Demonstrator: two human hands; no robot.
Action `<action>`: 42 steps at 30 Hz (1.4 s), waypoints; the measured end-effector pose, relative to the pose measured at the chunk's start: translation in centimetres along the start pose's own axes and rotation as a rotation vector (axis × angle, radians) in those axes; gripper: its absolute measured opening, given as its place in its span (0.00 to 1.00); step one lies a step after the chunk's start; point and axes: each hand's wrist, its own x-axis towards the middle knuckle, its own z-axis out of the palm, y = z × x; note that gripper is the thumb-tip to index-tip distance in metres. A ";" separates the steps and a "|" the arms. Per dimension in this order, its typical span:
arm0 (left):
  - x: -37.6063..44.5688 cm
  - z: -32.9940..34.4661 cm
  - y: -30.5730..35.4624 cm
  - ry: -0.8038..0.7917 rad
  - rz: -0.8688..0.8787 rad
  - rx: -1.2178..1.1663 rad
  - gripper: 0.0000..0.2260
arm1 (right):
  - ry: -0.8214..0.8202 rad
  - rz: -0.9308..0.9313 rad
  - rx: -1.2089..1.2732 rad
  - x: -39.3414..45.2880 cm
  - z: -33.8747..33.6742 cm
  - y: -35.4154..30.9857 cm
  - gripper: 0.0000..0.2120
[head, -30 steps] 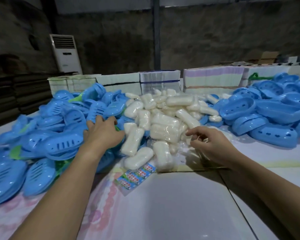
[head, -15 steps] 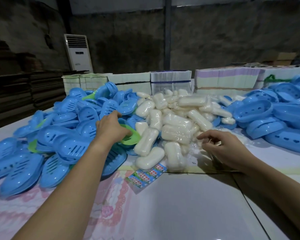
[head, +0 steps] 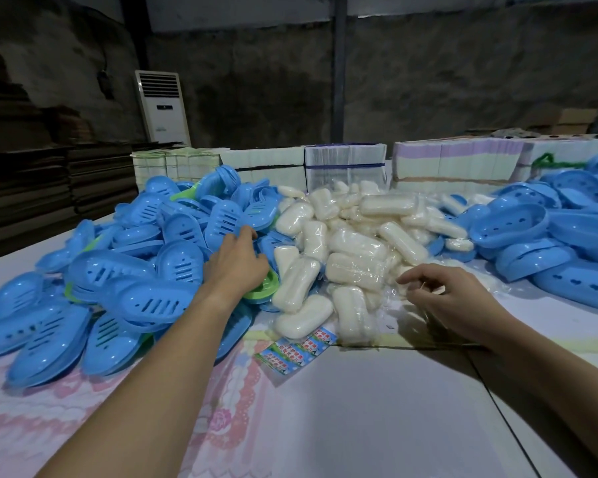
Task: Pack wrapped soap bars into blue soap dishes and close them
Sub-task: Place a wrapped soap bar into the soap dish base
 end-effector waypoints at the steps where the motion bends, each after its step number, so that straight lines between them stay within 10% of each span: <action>1: -0.1 0.1 0.0 0.002 -0.011 0.027 0.20 | -0.001 0.000 -0.001 0.0 0.0 0.0 0.13; 25: -0.8 -1.2 2.0 0.388 0.100 -0.650 0.07 | 0.024 -0.018 0.014 0.2 0.1 0.8 0.14; 42: -2.3 -2.6 3.7 0.552 0.225 -0.567 0.10 | 0.054 0.014 0.046 0.3 0.1 0.6 0.14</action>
